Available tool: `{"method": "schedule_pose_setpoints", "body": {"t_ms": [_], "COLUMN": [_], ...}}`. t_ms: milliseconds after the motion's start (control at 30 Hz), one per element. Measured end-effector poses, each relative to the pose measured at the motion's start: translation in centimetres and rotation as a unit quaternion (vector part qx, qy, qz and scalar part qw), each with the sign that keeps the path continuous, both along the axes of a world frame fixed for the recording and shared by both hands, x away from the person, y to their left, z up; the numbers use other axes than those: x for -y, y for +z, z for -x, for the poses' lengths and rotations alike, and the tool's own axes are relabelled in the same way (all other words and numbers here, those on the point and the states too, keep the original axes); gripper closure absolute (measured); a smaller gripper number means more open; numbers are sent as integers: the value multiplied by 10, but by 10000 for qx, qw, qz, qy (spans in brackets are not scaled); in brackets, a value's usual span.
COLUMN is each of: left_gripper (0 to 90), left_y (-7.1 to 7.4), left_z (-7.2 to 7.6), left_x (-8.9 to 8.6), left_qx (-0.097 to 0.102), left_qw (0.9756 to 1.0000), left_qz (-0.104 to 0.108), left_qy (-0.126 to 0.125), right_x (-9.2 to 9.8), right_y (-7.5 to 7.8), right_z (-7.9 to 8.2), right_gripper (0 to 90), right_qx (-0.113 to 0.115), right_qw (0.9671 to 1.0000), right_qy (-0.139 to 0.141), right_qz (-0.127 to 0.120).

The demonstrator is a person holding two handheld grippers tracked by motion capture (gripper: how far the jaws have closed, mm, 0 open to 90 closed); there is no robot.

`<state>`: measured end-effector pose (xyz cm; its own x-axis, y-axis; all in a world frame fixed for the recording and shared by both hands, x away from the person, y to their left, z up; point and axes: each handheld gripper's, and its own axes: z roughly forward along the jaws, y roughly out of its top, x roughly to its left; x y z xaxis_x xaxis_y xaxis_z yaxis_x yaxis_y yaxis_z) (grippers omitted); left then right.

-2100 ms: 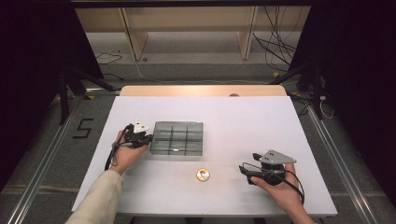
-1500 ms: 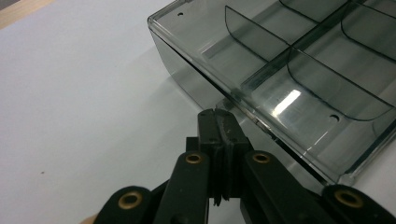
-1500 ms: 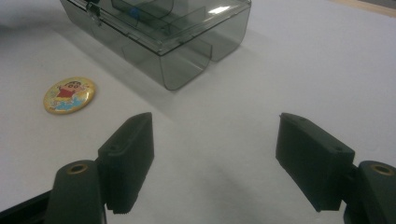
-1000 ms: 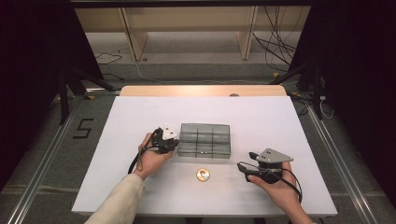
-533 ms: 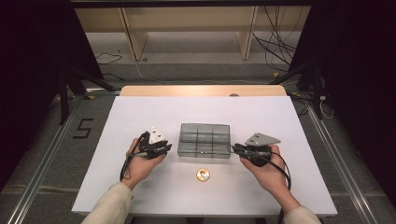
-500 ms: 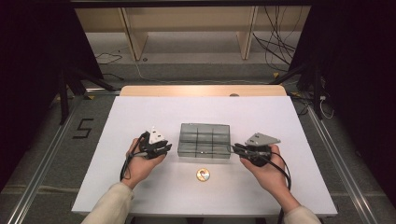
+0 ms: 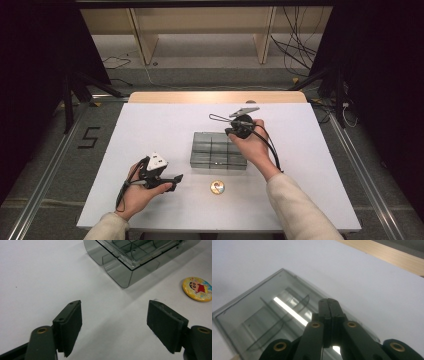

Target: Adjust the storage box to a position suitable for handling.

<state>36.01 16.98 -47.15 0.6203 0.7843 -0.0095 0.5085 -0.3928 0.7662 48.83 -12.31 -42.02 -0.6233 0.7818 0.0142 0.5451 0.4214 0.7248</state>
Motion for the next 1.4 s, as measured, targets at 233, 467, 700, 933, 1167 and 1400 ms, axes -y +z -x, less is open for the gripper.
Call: {"method": "schedule_pose_setpoints", "body": {"t_ms": [233, 467, 700, 933, 1167, 1400], "left_gripper": [257, 260, 262, 263, 268, 271], "left_y": [-2, -3, -3, -4, -3, -3], "left_z": [8, 8, 8, 7, 6, 7], "left_x": [0, -1, 0, -1, -2, -3], "left_qx": [31, 19, 50, 58, 74, 68], "left_qw": [10000, 10000, 10000, 10000, 10000, 9999], "left_qz": [15, -4, -35, -52, -42, -55], "left_qy": [-6, -9, -7, -5, 49, 51], "right_x": [-26, -36, -42, -45, -47, -50], "right_y": [-10, -17, -20, -20, -22, -21], "right_z": [-30, -47, -53, -59, -58, -52], "right_gripper": [900, 900, 900, 900, 900, 900], "right_qx": [-295, -588, -739, -923, -1084, -1206], "right_qw": [9992, 9966, 9946, 9924, 9909, 9878], "right_qy": [-83, -252, -271, -235, -196, -186], "right_qz": [271, 516, 678, 773, 769, 963]}}
